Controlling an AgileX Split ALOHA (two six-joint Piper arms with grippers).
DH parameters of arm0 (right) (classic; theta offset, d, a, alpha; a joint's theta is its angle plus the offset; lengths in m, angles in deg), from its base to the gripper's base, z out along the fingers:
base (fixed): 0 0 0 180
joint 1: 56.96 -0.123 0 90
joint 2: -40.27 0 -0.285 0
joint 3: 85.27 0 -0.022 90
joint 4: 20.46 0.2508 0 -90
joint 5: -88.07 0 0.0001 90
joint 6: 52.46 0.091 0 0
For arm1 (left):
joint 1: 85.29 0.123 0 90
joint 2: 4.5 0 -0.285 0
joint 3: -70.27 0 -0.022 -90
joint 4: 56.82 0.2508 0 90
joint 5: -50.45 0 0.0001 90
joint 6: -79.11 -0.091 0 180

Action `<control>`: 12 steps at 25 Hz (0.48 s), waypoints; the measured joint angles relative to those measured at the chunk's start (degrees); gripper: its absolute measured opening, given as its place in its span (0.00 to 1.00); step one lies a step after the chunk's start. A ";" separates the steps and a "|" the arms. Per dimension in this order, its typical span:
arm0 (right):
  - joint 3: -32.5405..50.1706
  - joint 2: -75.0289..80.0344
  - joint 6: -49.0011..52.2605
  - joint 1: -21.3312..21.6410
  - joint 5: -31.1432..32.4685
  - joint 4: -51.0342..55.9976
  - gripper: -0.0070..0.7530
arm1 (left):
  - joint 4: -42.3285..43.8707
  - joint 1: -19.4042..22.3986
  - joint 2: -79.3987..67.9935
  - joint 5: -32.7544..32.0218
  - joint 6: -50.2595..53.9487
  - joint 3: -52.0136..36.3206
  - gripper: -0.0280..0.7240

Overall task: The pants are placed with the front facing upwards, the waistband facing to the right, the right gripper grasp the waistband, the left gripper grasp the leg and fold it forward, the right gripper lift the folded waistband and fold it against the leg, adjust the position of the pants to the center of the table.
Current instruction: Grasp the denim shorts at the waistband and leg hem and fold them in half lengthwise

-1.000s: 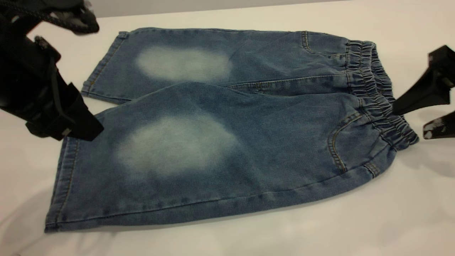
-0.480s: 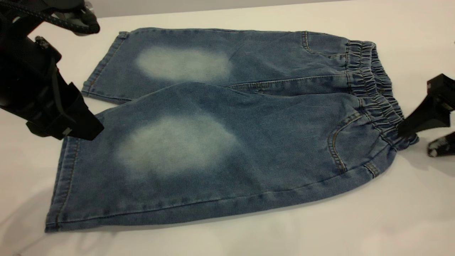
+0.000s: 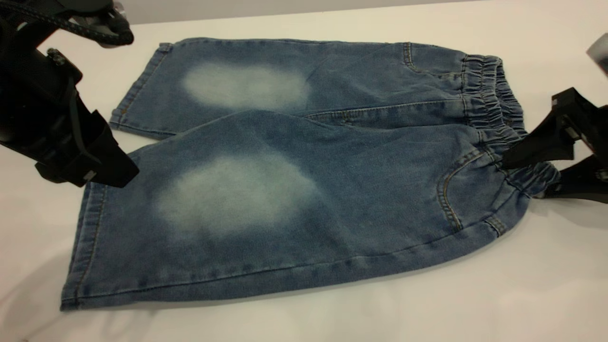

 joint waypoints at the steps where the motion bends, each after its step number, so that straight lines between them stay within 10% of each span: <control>1: -0.26 0.38 -0.54 0.00 0.46 0.15 0.58 | 0.00 0.00 0.00 -0.05 0.04 0.00 0.51; 7: -0.47 0.89 -1.16 -0.06 -0.32 1.19 0.52 | 0.13 0.00 0.00 -1.47 0.04 0.00 0.51; 12: -0.41 0.90 -1.16 -0.10 -3.64 2.41 0.18 | 0.53 0.00 0.00 -3.64 0.04 -0.66 0.50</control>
